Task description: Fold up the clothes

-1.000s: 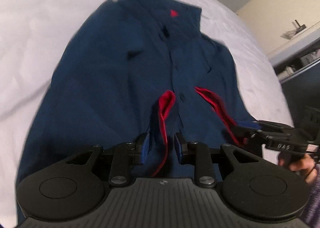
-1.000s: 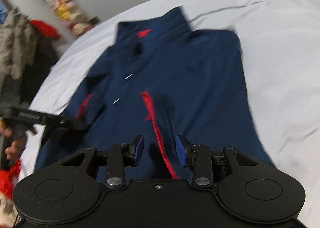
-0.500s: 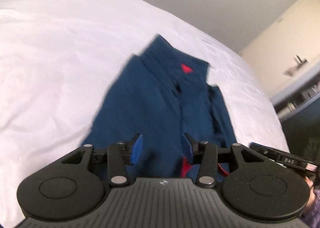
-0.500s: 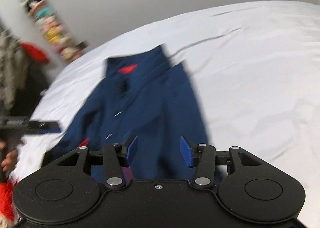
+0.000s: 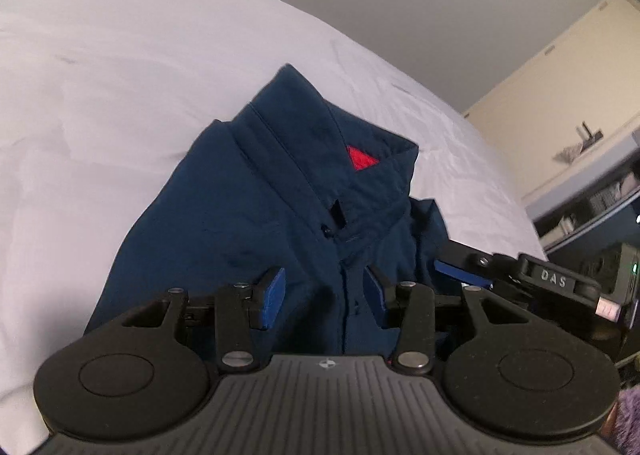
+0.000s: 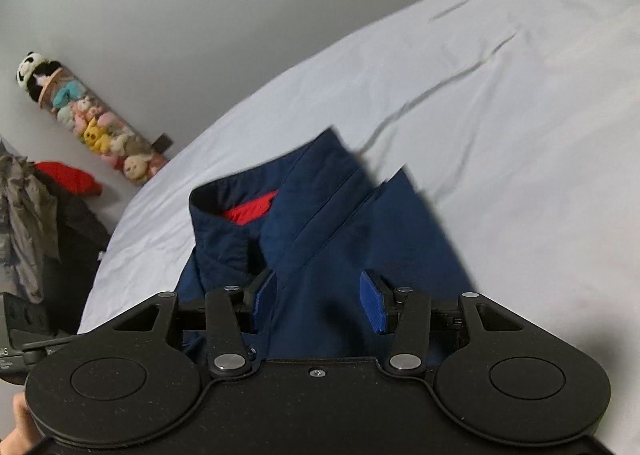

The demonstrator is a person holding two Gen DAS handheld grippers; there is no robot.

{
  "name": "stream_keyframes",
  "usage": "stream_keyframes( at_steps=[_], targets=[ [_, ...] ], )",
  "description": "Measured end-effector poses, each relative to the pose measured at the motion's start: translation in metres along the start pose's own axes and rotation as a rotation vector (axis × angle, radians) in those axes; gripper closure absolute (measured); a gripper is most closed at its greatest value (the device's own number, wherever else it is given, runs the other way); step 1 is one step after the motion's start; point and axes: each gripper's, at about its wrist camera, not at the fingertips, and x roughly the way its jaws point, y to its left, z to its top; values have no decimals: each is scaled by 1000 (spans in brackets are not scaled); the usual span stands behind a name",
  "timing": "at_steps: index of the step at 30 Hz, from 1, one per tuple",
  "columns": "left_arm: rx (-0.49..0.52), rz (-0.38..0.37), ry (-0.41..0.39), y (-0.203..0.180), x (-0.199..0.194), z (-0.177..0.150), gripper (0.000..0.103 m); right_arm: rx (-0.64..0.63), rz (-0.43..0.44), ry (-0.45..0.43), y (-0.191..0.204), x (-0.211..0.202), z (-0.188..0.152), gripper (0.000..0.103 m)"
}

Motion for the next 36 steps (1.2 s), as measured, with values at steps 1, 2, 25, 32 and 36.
stream_keyframes(
  at_steps=[1,2,25,32,36],
  targets=[
    [-7,28,-21,4,-1,1,67,-20,-38,7,2,7,-1,58],
    [-14,55,-42,7,-2,2,68,-38,-86,7,1,10,-1,58],
    [-132,401,-168,72,-66,0,70,-45,-435,-119,-54,-40,18,62],
    [-68,397,-150,69,-131,-19,61,-18,-389,-65,-56,-95,7,60],
    [10,405,-138,58,-173,-38,58,-45,-382,-16,-45,-130,-11,60]
  ],
)
